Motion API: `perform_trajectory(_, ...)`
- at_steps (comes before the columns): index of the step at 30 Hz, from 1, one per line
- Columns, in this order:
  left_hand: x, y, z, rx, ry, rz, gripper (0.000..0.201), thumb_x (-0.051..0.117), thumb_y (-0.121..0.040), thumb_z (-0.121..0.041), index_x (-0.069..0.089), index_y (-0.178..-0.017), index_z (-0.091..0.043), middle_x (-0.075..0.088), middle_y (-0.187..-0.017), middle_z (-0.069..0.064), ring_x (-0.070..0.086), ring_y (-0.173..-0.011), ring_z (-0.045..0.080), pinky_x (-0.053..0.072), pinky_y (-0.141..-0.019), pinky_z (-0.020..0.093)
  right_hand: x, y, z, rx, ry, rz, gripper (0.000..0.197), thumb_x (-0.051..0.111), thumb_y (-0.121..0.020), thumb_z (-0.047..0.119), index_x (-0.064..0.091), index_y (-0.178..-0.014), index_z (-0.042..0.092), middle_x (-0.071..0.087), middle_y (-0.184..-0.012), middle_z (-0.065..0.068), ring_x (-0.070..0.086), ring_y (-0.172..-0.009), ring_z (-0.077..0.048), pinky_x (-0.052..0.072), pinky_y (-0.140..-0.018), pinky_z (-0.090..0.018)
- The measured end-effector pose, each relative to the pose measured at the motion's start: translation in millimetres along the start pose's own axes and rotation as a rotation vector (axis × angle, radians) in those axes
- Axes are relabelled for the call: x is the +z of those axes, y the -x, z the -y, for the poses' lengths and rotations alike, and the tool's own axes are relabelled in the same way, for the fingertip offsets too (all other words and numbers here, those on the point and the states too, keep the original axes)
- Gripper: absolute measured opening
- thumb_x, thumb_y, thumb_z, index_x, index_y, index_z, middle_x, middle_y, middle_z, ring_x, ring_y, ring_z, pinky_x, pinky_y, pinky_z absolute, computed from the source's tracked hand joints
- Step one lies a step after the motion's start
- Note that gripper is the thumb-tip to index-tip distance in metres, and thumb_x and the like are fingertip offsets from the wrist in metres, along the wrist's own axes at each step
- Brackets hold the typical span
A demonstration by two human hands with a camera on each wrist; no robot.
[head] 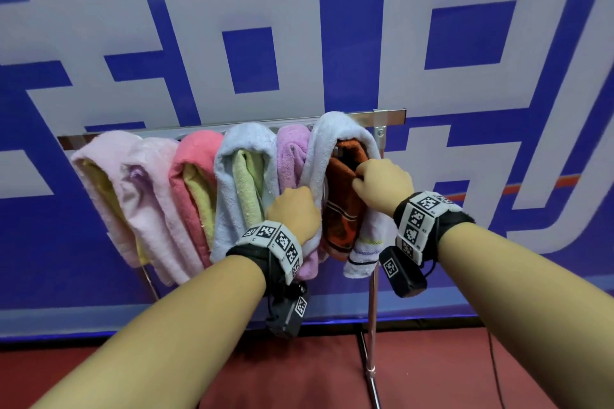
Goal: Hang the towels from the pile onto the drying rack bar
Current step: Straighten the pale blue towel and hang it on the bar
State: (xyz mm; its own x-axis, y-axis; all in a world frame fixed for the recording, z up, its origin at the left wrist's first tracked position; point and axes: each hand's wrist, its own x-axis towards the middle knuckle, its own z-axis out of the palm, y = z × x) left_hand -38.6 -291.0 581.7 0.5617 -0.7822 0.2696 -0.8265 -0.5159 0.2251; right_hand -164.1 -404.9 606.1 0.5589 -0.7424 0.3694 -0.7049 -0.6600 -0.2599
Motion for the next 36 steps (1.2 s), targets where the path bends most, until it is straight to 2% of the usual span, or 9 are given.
perform_trajectory(7, 16, -6, -44, 0.085, 0.220, 0.141, 0.032, 0.051, -0.093, -0.025, 0.062, -0.113, -0.003, 0.064, -0.119, 0.024, 0.058, -0.114, 0.042, 0.047, -0.090, 0.042, -23, 4, 0, 0.007, -0.016, -0.018, 0.015, 0.051, -0.081, 0.028, 0.061, -0.073, 0.020, 0.059, -0.076, -0.004, 0.056, -0.072, -0.026, 0.041, -0.059, -0.030)
perform_trajectory(11, 19, -19, -34, 0.066, 0.235, 0.226, 0.033, 0.045, -0.099, -0.024, 0.064, -0.116, -0.003, 0.065, -0.119, 0.018, 0.061, -0.113, 0.037, 0.047, -0.089, 0.038, -27, 5, 2, 0.005, -0.048, 0.007, 0.017, 0.052, -0.079, 0.028, 0.056, -0.064, 0.021, 0.056, -0.069, -0.002, 0.053, -0.066, -0.023, 0.034, -0.053, -0.026)
perform_trajectory(15, 19, -23, -15, -0.015, 0.242, 0.224, 0.038, 0.043, -0.099, -0.020, 0.046, -0.131, 0.000, 0.056, -0.133, 0.025, 0.054, -0.122, 0.042, 0.041, -0.099, 0.044, -25, 5, 3, 0.011, -0.103, 0.010, 0.021, 0.054, -0.077, 0.028, 0.052, -0.058, 0.019, 0.054, -0.063, -0.001, 0.052, -0.062, -0.022, 0.031, -0.050, -0.025)
perform_trajectory(19, 10, -18, -14, 0.002, 0.219, 0.249, 0.035, 0.048, -0.089, -0.020, 0.055, -0.120, -0.003, 0.061, -0.126, 0.022, 0.057, -0.116, 0.041, 0.045, -0.094, 0.041, -21, 6, 4, -0.001, -0.114, 0.022, 0.021, 0.054, -0.078, 0.028, 0.055, -0.059, 0.017, 0.056, -0.062, -0.002, 0.055, -0.063, -0.024, 0.035, -0.052, -0.026)
perform_trajectory(24, -18, -11, -19, -0.008, 0.221, 0.165, 0.031, 0.054, -0.079, -0.021, 0.063, -0.106, -0.009, 0.065, -0.112, 0.019, 0.060, -0.107, 0.039, 0.050, -0.084, 0.039, -23, 12, 14, -0.083, -0.131, -0.089, 0.023, 0.056, -0.084, 0.039, 0.057, -0.068, 0.021, 0.059, -0.069, 0.001, 0.057, -0.072, -0.023, 0.041, -0.057, -0.029)
perform_trajectory(26, -27, -7, -17, 0.019, 0.184, 0.125, 0.034, 0.051, -0.078, -0.024, 0.062, -0.108, -0.013, 0.064, -0.115, 0.017, 0.059, -0.108, 0.040, 0.050, -0.086, 0.041, -27, 16, 24, -0.187, -0.167, -0.120, 0.016, 0.056, -0.087, 0.034, 0.057, -0.078, 0.021, 0.058, -0.075, 0.003, 0.056, -0.077, -0.023, 0.037, -0.059, -0.029)
perform_trajectory(29, -37, -1, -10, 0.054, 0.140, 0.067, 0.032, 0.044, -0.086, -0.030, 0.060, -0.112, -0.020, 0.065, -0.114, 0.014, 0.060, -0.106, 0.039, 0.050, -0.086, 0.043, -28, 21, 38, -0.366, -0.147, -0.105, 0.010, 0.055, -0.088, 0.030, 0.062, -0.095, 0.028, 0.066, -0.084, 0.002, 0.059, -0.083, -0.023, 0.042, -0.063, -0.031)
perform_trajectory(32, -46, 5, -3, 0.069, 0.099, 0.007, 0.033, 0.036, -0.095, -0.037, 0.057, -0.115, -0.022, 0.064, -0.114, 0.012, 0.060, -0.106, 0.036, 0.051, -0.086, 0.045, -28, 21, 48, -0.437, 0.020, -0.106, 0.020, 0.049, -0.092, 0.029, 0.062, -0.107, 0.031, 0.067, -0.083, -0.001, 0.063, -0.078, -0.027, 0.051, -0.064, -0.035)
perform_trajectory(36, -48, 8, 4, 0.091, 0.064, -0.011, 0.029, 0.039, -0.095, -0.031, 0.054, -0.118, -0.024, 0.062, -0.113, 0.014, 0.058, -0.108, 0.038, 0.047, -0.082, 0.043, -31, 24, 58, -0.470, 0.119, -0.144, 0.025, 0.044, -0.094, 0.027, 0.052, -0.117, 0.025, 0.057, -0.070, -0.002, 0.062, -0.068, -0.032, 0.051, -0.059, -0.038)
